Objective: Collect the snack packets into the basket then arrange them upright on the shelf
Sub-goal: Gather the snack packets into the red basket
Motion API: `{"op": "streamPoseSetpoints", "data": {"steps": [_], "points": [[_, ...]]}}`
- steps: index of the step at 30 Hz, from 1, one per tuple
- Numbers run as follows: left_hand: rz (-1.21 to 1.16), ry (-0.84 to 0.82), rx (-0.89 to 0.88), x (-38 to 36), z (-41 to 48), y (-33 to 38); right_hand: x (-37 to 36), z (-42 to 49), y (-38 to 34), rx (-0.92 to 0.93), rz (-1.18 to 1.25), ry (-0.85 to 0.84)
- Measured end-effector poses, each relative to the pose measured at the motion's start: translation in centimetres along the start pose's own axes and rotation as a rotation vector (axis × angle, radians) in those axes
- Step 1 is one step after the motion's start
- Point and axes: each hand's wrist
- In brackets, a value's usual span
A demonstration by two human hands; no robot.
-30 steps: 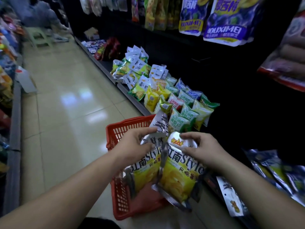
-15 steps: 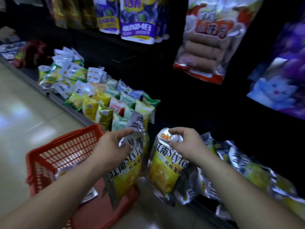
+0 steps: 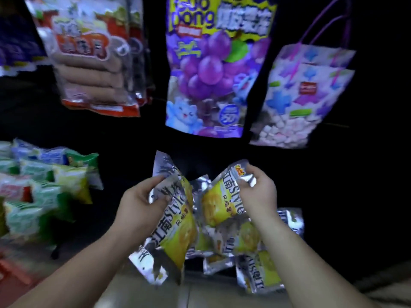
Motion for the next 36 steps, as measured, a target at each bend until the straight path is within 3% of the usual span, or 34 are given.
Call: {"op": "streamPoseSetpoints", "data": {"steps": [4,6,8,10,12,14,17,20,23,27,29,31,36], "points": [[-0.097,-0.041,-0.055,-5.8,1.7,3.1,3.5,2.5,3.8,-0.050,0.089,0.208],[-0.144,-0.025,-0.043,-7.2,1.9,3.7,4.2,3.2,6.3,-0.243,-0.185,0.206],[-0.169,0.005,-0.003,-7.7,1.8,3.1,4.4,2.8,7.4,-0.432,-0.471,0.091],[-0.207,0.041,0.034,-7.6,1.6,2.2,3.5,2.5,7.3,-0.335,-0.532,-0.062],[-0.229,0.077,0.081,-7.1,1.3,1.1,1.7,1.9,6.7,-0.188,-0.441,-0.249],[-0.233,0.107,0.122,-6.0,1.3,-0.3,-0.1,1.1,5.9,-0.162,-0.270,-0.403],[-0.256,0.137,0.170,-5.0,1.6,-1.7,-1.4,0.0,4.5,-0.151,-0.215,-0.552],[-0.313,0.153,0.187,-5.4,2.3,-2.2,-2.0,-0.1,3.2,-0.111,-0.163,-0.500],[-0.463,0.143,0.163,-7.5,4.0,-0.5,-2.7,0.5,2.0,-0.031,-0.127,-0.308],[-0.524,0.161,0.181,-10.3,6.6,0.6,-2.2,0.7,1.3,0.116,-0.317,-0.091],[-0.452,0.053,0.358,-10.1,6.4,-0.4,-2.0,0.6,1.3,0.120,-0.473,-0.065],[-0.391,-0.033,0.517,-9.1,5.2,-2.2,-2.4,0.5,1.5,0.127,-0.579,-0.119],[-0.321,0.017,0.507,-4.9,1.3,-7.5,-5.0,-1.9,1.3,0.092,-0.448,-0.575]]}}
Point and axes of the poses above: each hand's wrist, its own z-axis towards the middle knuckle, its own x-axis out of the back of the hand, y = z × x, and after that the axes turned 5 degrees about -z, right-handed
